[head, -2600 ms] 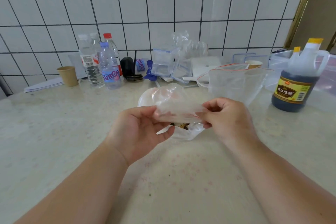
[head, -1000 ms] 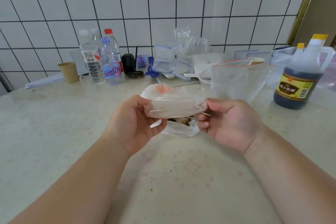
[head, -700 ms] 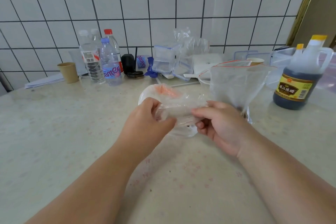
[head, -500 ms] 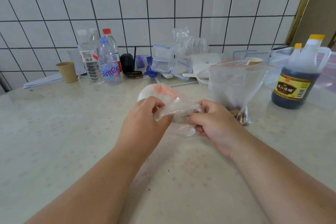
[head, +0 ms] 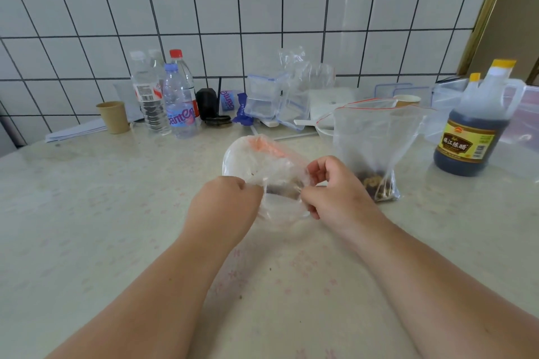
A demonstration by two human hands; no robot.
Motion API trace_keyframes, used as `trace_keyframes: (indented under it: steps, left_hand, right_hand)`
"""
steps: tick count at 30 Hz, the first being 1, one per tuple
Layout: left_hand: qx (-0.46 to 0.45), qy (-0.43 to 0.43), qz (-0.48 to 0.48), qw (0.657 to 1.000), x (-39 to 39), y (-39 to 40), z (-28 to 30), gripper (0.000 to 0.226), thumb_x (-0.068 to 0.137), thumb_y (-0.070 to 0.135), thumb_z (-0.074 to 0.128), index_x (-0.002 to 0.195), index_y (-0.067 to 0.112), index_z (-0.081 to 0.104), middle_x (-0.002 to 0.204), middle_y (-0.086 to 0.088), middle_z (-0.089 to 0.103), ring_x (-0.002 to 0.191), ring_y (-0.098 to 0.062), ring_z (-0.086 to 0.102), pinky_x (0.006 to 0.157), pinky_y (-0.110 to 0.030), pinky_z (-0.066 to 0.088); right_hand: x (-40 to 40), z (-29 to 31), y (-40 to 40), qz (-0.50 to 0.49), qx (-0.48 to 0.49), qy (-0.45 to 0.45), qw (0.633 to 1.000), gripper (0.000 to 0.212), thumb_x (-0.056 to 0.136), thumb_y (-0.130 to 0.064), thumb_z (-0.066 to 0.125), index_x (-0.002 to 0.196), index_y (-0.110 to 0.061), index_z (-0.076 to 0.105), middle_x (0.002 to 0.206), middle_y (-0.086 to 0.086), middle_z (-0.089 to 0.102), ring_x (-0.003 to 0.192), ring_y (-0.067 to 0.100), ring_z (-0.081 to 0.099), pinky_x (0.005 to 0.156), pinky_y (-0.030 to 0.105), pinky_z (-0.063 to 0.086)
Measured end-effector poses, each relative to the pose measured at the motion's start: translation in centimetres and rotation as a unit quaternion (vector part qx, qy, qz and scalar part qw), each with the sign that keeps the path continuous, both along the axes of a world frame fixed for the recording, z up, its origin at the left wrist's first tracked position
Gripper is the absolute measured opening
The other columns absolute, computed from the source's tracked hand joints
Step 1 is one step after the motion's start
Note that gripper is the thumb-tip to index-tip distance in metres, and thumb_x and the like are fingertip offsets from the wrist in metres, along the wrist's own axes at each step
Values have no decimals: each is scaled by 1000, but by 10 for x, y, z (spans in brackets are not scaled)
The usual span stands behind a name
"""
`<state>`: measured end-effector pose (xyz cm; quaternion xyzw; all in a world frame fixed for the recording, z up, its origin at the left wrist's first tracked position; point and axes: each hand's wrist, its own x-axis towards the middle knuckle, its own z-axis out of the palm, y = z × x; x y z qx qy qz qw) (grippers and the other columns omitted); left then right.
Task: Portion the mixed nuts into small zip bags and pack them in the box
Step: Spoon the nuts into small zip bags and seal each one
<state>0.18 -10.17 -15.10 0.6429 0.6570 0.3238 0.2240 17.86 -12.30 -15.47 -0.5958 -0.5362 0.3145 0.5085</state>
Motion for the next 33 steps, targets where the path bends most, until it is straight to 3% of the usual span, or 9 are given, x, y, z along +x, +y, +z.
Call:
trace_keyframes:
  steps: [3,6,9,12,16,21,25,29,33]
  left_hand:
    - [52,93,-58,993,4,-6,7,27,83,42,66,107,34,56,99,13,58,83,-11,59,58,-25,38]
    - [76,116,-106,985,6,-3,15,29,85,52,69,108,39,57,88,17,60,80,-5,59,58,-23,37]
    - [65,170,-107,977,4,2,21,17,94,43,63,95,26,67,76,10,67,72,-13,66,51,-25,42]
    - [5,120,-93,988,0,8,26,11,93,21,56,86,22,65,56,0,72,43,-14,65,38,-21,47]
    - [-76,103,-103,986,-11,19,30,16,90,9,52,88,22,61,47,1,69,34,-13,60,35,-16,42]
    - [-100,109,-153,977,-29,24,20,4,88,30,69,89,26,68,53,12,69,34,-3,55,37,-17,41]
    - [-44,54,-159,985,-33,27,6,32,87,63,65,80,33,71,60,11,71,40,-3,57,48,-23,45]
    - [-28,-25,-118,992,-38,29,-6,26,93,46,66,72,33,76,51,8,65,38,-4,51,43,-18,45]
    - [-10,-39,-94,995,-42,30,-9,27,92,39,67,68,29,74,48,9,62,37,-3,48,42,-18,42]
  right_hand:
    - [1,0,2,-10,-11,-19,1000,53,33,-54,58,81,-31,63,75,-10,62,60,15,56,60,31,47]
    - [0,0,3,2,-19,-30,999,45,38,-52,59,80,-39,68,67,-15,65,54,8,55,57,28,44]
    - [1,-2,3,12,-13,-37,999,29,55,-41,66,84,-43,70,76,-20,69,56,1,59,58,23,45]
    - [0,-4,-1,58,-20,-60,996,35,60,-35,71,93,-47,66,91,-23,66,62,4,61,55,22,44]
    - [0,-8,0,72,-30,-115,990,37,61,-20,71,92,-40,65,91,-19,65,62,-1,57,52,15,42]
    - [1,-9,1,52,-12,-164,985,27,67,-9,71,83,-31,68,83,-12,67,64,-6,57,55,7,40]
    - [-1,-7,-2,30,15,-172,984,16,74,-17,79,79,-29,70,69,-17,67,59,-3,58,56,9,39]
    - [5,2,-3,-31,75,-198,977,11,81,-36,75,75,-29,71,64,-23,62,59,-4,54,55,8,37]
    - [20,13,0,-115,96,-283,947,7,86,-27,69,79,-28,70,86,-12,59,76,0,54,62,8,36]
